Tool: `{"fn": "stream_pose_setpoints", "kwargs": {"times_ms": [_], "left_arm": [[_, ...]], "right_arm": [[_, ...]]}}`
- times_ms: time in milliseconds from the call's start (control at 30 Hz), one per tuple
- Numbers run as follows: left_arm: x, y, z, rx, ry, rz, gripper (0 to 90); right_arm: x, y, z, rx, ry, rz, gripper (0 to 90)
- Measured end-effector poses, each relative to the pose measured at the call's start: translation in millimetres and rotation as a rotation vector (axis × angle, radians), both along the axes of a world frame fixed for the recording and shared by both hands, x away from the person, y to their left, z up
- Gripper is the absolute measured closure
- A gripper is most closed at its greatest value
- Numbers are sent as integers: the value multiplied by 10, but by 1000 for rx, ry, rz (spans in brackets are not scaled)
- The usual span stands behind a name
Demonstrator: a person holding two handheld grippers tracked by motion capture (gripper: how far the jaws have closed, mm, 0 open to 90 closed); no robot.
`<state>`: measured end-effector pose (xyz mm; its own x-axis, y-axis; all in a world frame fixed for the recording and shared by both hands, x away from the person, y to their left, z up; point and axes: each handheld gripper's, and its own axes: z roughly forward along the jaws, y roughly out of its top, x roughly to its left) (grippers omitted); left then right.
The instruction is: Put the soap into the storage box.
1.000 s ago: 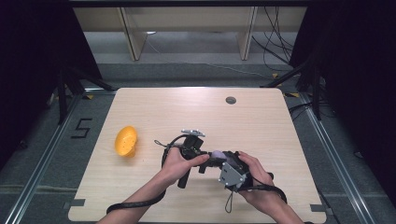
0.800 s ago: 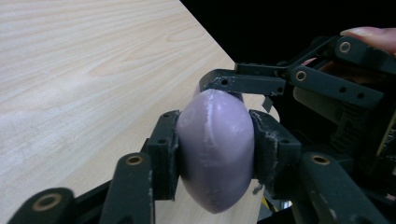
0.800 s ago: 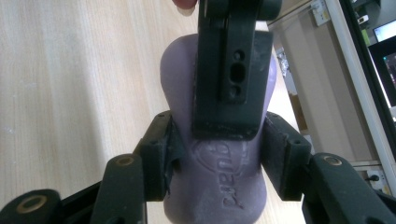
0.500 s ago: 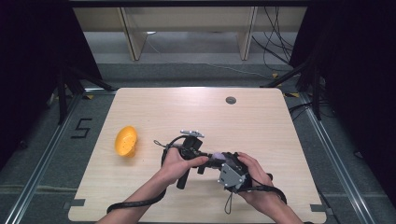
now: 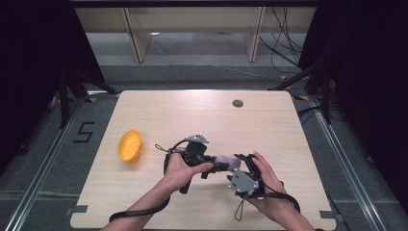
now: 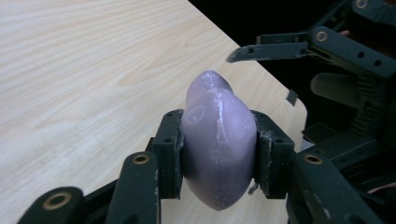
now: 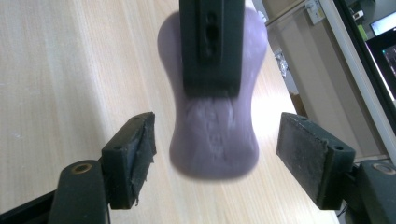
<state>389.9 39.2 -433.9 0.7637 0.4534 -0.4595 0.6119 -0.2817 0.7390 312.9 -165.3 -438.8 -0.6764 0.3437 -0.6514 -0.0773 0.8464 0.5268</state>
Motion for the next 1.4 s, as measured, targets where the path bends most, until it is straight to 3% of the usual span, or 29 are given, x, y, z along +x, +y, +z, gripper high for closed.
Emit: {"fn": "stream_pose_setpoints", "kwargs": {"times_ms": [100,133,167,267,300,333,367,467,600,633,1000,1400], "left_arm": [[-14,46,23,-2,-9,11,588],[-16,68,31,6,-20,10,588],[-27,74,38,3,-16,25,588],[-38,119,65,21,-39,35,588],[-39,137,74,22,-42,32,588],[-45,147,83,21,-43,42,588],[-40,166,89,20,-52,27,588],[-56,215,98,20,-54,56,588],[-66,294,95,31,-58,70,588],[-71,317,99,38,-67,73,588],[-123,512,123,72,-99,103,588],[-173,704,151,86,-127,141,588]], "right_arm": [[-40,-71,12,15,-5,-12,280],[-36,-91,25,1,-17,10,279],[-63,-112,16,20,-7,-17,279],[-82,-183,10,17,-13,-17,280],[-101,-207,-1,35,6,-47,281],[-88,-233,5,24,-7,-32,281],[-103,-255,-5,47,5,-67,283],[-119,-318,-16,89,27,-92,293],[-107,-397,-14,94,22,-112,299],[-118,-418,-28,113,44,-138,303],[-115,-438,-49,111,67,-149,320],[-93,-454,-47,102,53,-143,316]]}}
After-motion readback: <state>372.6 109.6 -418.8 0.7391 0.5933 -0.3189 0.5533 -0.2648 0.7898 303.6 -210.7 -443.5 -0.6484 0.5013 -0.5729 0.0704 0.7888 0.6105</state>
